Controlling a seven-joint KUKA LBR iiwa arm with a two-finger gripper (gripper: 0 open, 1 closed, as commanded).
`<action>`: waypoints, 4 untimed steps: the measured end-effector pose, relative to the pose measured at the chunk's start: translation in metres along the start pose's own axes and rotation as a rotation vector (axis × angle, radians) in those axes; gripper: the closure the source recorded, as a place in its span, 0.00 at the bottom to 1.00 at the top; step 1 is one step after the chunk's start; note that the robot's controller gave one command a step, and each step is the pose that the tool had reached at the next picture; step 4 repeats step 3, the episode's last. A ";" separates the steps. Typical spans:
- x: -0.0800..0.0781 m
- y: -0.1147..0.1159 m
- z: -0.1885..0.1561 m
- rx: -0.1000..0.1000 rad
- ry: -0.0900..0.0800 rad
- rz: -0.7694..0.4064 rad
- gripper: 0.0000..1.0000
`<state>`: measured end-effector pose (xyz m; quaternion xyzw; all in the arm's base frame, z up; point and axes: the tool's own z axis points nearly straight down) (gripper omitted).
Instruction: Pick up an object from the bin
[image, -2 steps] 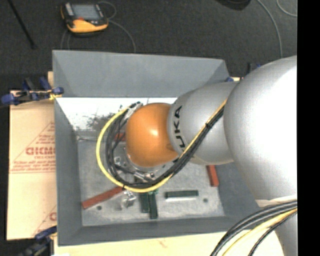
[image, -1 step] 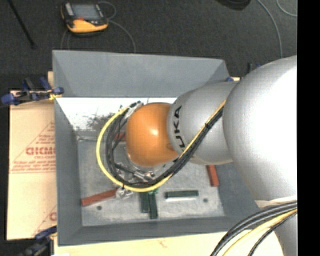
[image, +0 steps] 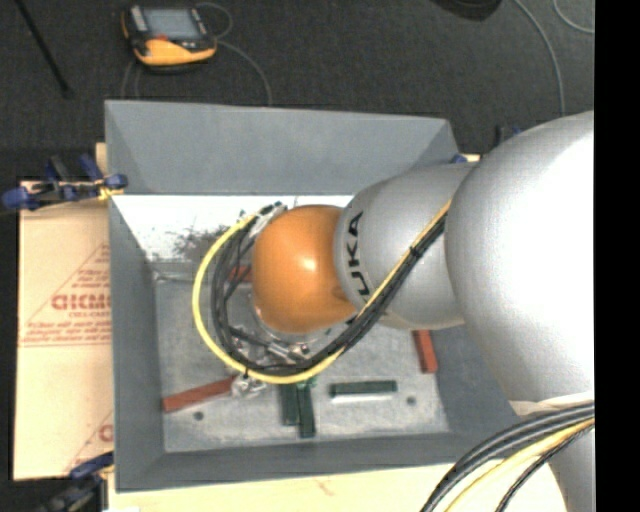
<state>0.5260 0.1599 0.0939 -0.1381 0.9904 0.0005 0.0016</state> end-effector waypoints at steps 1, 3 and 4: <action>0.001 0.000 -0.002 0.000 0.002 0.001 1.00; -0.020 -0.003 -0.157 0.000 -0.001 -0.069 1.00; -0.020 -0.003 -0.157 0.000 -0.001 -0.069 1.00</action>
Offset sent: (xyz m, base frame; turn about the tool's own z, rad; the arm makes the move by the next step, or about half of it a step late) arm 0.0030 0.0289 0.0030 -0.2081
